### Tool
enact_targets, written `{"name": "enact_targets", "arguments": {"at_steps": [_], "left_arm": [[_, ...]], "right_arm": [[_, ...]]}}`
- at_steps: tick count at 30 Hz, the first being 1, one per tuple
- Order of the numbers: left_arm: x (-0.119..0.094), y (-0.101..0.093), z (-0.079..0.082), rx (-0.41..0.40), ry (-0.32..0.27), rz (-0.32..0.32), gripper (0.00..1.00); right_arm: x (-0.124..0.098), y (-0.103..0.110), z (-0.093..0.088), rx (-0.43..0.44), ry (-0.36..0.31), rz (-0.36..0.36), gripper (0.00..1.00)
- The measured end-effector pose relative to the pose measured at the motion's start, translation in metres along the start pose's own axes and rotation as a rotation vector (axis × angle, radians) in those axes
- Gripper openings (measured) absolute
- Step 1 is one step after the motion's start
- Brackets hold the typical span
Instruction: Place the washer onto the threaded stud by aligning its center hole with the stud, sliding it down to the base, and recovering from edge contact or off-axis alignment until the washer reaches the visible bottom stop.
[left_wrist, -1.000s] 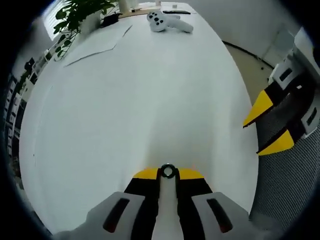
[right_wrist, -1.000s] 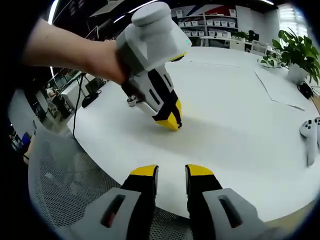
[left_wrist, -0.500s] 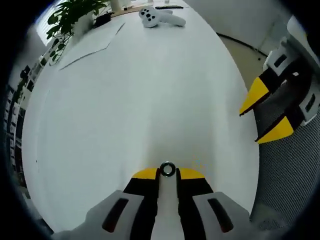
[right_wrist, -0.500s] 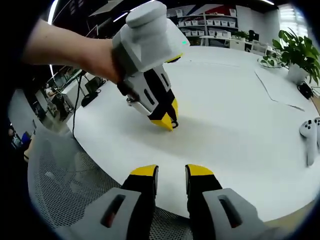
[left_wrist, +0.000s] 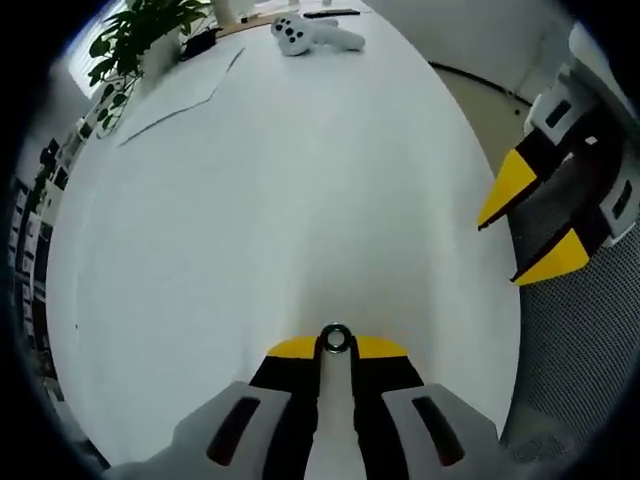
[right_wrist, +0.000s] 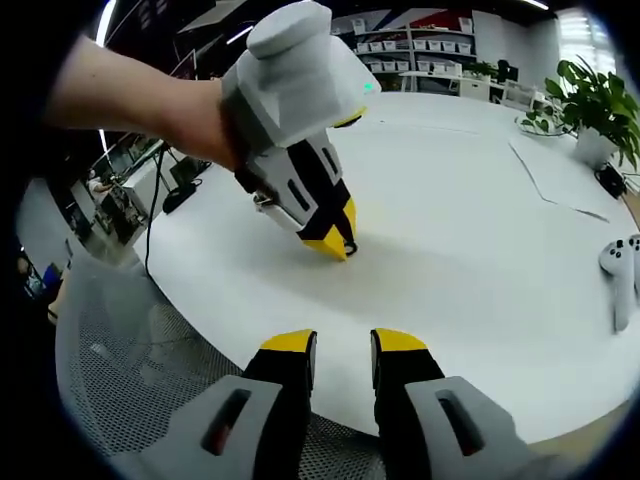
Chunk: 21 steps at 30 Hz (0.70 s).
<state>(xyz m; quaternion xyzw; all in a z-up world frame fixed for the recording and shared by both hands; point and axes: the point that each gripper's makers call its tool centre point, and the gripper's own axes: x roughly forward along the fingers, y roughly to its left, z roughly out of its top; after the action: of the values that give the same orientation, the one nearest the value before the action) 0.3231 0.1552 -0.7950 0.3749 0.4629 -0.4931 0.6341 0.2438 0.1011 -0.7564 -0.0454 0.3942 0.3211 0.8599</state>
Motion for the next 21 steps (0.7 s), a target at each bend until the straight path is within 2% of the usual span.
{"name": "enact_targets", "arguments": {"at_steps": [3, 6, 10, 16, 21], "left_arm": [[0.000, 0.000, 0.000, -0.034, -0.008, 0.008, 0.08], [0.001, -0.002, 0.001, -0.101, -0.026, 0.000, 0.08], [-0.005, -0.005, 0.004, -0.101, -0.049, 0.006, 0.08], [-0.021, 0.007, 0.010, -0.153, -0.101, 0.040, 0.08], [-0.035, 0.020, 0.004, -0.185, -0.115, 0.072, 0.08]], "right_arm": [[0.000, 0.000, 0.000, -0.001, 0.000, 0.000, 0.25], [0.000, 0.000, 0.000, -0.002, 0.002, 0.000, 0.25], [0.000, -0.001, -0.001, -0.001, 0.002, 0.000, 0.25], [0.001, -0.001, -0.001, 0.000, 0.003, 0.002, 0.24], [0.001, -0.001, -0.001, -0.007, 0.005, 0.002, 0.24]]}}
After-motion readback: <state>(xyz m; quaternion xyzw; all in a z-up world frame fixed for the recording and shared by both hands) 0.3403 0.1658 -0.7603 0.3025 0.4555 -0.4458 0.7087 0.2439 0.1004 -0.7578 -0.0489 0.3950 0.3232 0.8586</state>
